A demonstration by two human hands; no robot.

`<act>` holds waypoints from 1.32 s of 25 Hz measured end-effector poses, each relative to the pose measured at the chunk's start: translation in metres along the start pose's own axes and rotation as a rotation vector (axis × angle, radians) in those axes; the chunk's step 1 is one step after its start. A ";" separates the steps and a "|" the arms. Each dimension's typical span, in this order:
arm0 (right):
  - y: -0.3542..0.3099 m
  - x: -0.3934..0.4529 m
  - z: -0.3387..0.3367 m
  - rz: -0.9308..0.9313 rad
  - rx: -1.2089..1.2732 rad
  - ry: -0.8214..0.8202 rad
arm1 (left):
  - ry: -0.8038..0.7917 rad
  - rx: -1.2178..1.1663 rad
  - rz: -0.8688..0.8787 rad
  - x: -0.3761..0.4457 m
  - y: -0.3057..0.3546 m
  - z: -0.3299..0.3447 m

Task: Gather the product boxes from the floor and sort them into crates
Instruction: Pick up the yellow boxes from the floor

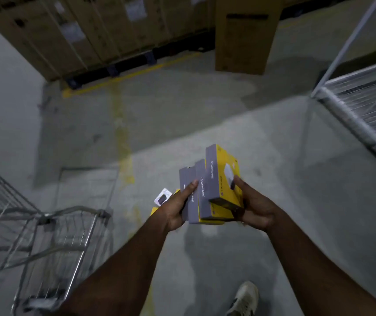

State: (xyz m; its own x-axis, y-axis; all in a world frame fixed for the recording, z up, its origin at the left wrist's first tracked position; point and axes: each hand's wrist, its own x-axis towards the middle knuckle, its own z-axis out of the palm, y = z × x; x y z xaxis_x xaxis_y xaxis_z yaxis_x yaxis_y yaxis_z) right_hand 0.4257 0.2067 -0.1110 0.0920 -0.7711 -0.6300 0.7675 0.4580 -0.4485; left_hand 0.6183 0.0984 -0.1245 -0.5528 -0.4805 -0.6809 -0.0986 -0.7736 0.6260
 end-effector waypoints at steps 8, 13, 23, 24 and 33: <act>-0.115 -0.134 0.001 -0.251 -0.051 0.115 | -0.077 0.121 0.089 -0.034 0.093 0.149; -0.164 -0.179 -0.008 -0.360 -0.076 0.171 | 0.067 0.350 0.320 -0.011 0.130 0.229; -0.208 -0.243 -0.047 -0.776 0.322 0.423 | -0.460 0.337 -0.028 0.058 0.179 0.335; -0.209 -0.250 -0.056 -0.832 0.383 0.425 | -0.504 0.302 -0.063 0.064 0.181 0.351; -0.244 -0.325 -0.124 -1.080 0.601 0.444 | -0.750 0.314 -0.202 0.079 0.138 0.516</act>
State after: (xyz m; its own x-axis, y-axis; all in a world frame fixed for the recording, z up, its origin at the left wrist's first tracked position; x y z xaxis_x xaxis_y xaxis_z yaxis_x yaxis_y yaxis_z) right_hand 0.1293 0.4002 0.1243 -0.8695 -0.3595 -0.3387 0.4937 -0.6507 -0.5769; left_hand 0.1343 0.1667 0.1046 -0.8928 0.1433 -0.4270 -0.4193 -0.6107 0.6718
